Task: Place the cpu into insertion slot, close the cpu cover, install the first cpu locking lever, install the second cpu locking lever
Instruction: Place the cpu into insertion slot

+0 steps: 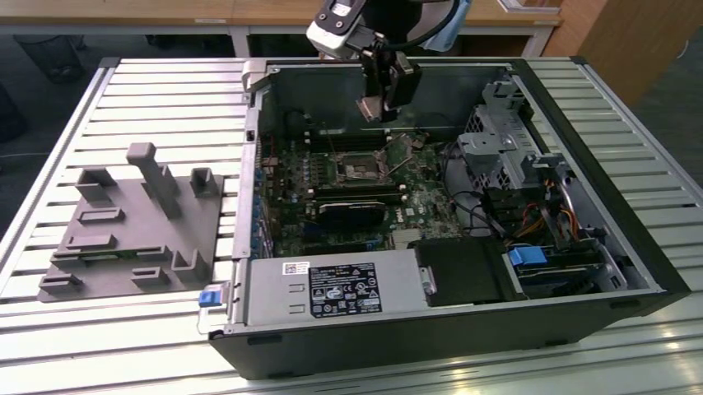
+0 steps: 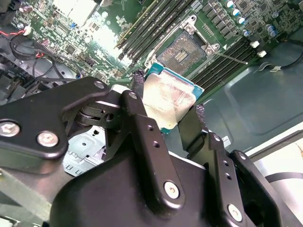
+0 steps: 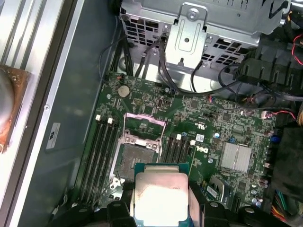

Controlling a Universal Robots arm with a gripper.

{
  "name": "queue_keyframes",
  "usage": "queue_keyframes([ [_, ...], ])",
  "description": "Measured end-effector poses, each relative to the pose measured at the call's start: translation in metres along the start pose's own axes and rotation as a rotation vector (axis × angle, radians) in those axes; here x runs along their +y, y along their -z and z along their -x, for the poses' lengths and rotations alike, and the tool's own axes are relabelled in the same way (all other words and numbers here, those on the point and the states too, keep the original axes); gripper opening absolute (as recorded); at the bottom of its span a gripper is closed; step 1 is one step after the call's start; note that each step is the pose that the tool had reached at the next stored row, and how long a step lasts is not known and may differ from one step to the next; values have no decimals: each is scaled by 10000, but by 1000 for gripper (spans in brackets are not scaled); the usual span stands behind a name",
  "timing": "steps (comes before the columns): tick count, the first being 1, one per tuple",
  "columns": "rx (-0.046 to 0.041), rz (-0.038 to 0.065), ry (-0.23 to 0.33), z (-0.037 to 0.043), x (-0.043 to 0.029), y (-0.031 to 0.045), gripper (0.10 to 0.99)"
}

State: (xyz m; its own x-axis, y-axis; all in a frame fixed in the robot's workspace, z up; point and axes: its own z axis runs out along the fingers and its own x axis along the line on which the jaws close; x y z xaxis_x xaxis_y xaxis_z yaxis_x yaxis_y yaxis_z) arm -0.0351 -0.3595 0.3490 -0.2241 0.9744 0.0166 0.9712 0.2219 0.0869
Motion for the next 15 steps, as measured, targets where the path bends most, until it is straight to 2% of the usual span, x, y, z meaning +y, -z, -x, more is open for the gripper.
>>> queue_keyframes([
  [8, -11, 0, -135, 0, -2, -22, 537],
  [12, 4, -68, -146, 1, -3, -36, 537],
  [15, 6, -77, -150, 1, -6, -55, 537],
])
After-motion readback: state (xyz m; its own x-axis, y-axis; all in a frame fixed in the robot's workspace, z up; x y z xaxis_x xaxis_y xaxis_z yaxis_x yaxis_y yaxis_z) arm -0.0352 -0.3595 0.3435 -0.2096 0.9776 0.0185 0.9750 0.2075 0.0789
